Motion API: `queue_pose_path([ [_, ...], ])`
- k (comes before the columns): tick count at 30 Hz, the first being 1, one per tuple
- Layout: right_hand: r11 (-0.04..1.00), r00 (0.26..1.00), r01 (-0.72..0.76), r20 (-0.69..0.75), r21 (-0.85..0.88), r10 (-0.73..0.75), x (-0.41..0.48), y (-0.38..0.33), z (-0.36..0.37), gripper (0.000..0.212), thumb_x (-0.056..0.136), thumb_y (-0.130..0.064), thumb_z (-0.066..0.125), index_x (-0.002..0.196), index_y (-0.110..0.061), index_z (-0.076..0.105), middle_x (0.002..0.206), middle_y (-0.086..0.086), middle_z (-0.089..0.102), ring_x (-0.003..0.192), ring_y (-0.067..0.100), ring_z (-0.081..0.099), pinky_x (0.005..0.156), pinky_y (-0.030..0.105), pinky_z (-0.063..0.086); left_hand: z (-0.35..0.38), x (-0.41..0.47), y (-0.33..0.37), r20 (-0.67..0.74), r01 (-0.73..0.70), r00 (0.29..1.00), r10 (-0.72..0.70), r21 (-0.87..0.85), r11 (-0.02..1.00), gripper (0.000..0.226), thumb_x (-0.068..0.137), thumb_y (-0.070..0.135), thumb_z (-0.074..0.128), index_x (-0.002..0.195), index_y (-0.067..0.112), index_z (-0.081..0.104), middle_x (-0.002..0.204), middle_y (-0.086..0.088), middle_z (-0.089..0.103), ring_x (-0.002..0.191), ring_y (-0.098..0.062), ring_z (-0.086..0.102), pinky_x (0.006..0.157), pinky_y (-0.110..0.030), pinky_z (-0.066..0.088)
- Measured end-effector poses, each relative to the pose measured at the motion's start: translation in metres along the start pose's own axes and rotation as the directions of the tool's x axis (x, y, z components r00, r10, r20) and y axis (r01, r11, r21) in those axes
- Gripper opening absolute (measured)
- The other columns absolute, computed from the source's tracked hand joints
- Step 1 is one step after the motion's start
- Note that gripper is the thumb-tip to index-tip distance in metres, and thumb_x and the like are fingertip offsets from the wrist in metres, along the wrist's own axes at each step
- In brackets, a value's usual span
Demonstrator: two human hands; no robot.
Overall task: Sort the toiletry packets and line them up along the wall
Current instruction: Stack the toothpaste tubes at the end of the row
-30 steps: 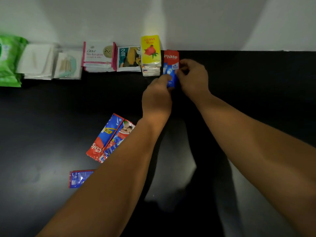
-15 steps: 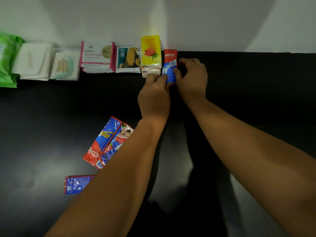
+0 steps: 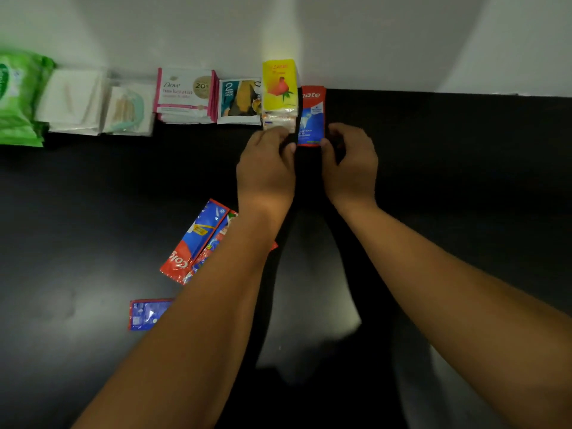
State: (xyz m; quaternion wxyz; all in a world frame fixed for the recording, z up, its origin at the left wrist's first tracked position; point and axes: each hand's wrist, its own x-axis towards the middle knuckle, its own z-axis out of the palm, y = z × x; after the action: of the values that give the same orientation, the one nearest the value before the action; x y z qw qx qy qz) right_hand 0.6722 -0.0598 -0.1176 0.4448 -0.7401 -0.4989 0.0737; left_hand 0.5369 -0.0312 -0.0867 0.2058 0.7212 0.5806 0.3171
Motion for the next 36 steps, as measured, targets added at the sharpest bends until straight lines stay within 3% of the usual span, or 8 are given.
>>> queue_pose_path([
  [3,0.998,0.991,-0.061,0.121,0.000,0.060,-0.032,-0.017,-0.002,0.025,0.092,-0.021,0.061,0.114,-0.013,0.066,0.113,0.003,0.065,0.104,0.016,0.058,0.090,0.026,0.047,-0.035,-0.015,-0.014,0.106,0.035,0.994,-0.038,0.029,0.999,0.028,0.100,0.024,0.056,0.125,0.017,0.064,0.120,-0.003,0.065,0.110,-0.015,0.061,0.090,-0.020,0.041],
  [9,0.987,0.943,0.107,0.302,0.123,-0.140,-0.089,-0.053,0.004,0.026,0.088,-0.020,0.066,0.111,-0.007,0.070,0.111,0.008,0.068,0.113,0.020,0.058,0.100,0.027,0.043,-0.102,-0.055,-0.058,0.213,0.037,0.975,-0.058,0.102,0.994,0.023,0.093,0.014,0.066,0.115,0.012,0.070,0.110,-0.007,0.068,0.096,-0.020,0.066,0.088,-0.036,0.054],
  [15,0.972,0.886,0.216,0.400,0.091,-0.234,-0.106,-0.083,0.019,0.032,0.086,-0.023,0.067,0.115,-0.010,0.068,0.114,0.005,0.066,0.111,0.023,0.056,0.097,0.033,0.045,-0.136,-0.081,-0.084,0.314,0.175,0.911,-0.268,0.292,0.940,0.043,0.081,0.021,0.080,0.121,0.018,0.065,0.111,-0.004,0.060,0.096,-0.021,0.060,0.079,-0.030,0.043],
  [20,0.952,0.828,0.304,0.504,-0.037,-0.245,-0.103,-0.105,0.035,0.044,0.082,-0.030,0.071,0.123,-0.013,0.064,0.121,0.005,0.064,0.117,0.026,0.053,0.100,0.041,0.044,-0.137,-0.088,-0.084,0.295,0.240,0.893,-0.339,0.325,0.915,0.056,0.081,0.025,0.080,0.132,0.018,0.059,0.116,-0.006,0.060,0.101,-0.023,0.060,0.085,-0.033,0.045],
  [26,0.941,0.797,0.323,0.565,-0.099,-0.214,-0.100,-0.112,0.040,0.058,0.082,-0.030,0.073,0.135,-0.019,0.054,0.131,0.000,0.060,0.126,0.022,0.046,0.104,0.039,0.036,-0.141,-0.079,-0.085,0.384,0.340,0.807,-0.448,0.317,0.885,0.034,0.081,0.031,0.081,0.107,0.019,0.064,0.091,0.003,0.064,0.084,-0.014,0.062,0.068,-0.027,0.044],
  [30,0.983,0.837,0.183,0.520,0.026,-0.170,-0.093,-0.110,0.031,0.055,0.084,-0.022,0.073,0.136,-0.015,0.055,0.128,0.004,0.062,0.122,0.020,0.051,0.103,0.038,0.042,-0.145,-0.075,-0.078,0.357,0.315,0.849,-0.388,0.246,0.916,0.014,0.093,0.029,0.068,0.103,0.022,0.061,0.091,0.005,0.064,0.083,-0.010,0.063,0.060,-0.023,0.044],
  [33,0.981,0.913,-0.033,0.406,0.190,-0.048,-0.085,-0.107,0.023,0.054,0.085,-0.023,0.073,0.135,-0.013,0.055,0.120,0.002,0.065,0.112,0.015,0.057,0.095,0.028,0.047,-0.141,-0.068,-0.065,0.259,0.305,0.916,-0.307,0.049,0.951,0.005,0.094,0.028,0.066,0.095,0.024,0.064,0.080,0.012,0.064,0.077,-0.003,0.065,0.060,-0.020,0.047],
  [36,0.901,0.912,-0.253,0.398,0.353,0.100,-0.074,-0.102,0.011,0.038,0.088,-0.023,0.071,0.124,-0.010,0.063,0.110,-0.001,0.071,0.098,0.007,0.065,0.085,0.023,0.052,-0.123,-0.057,-0.045,0.203,0.275,0.950,-0.239,-0.175,0.945,0.008,0.092,0.028,0.069,0.093,0.021,0.070,0.079,0.007,0.071,0.073,-0.007,0.068,0.067,-0.027,0.055],
])
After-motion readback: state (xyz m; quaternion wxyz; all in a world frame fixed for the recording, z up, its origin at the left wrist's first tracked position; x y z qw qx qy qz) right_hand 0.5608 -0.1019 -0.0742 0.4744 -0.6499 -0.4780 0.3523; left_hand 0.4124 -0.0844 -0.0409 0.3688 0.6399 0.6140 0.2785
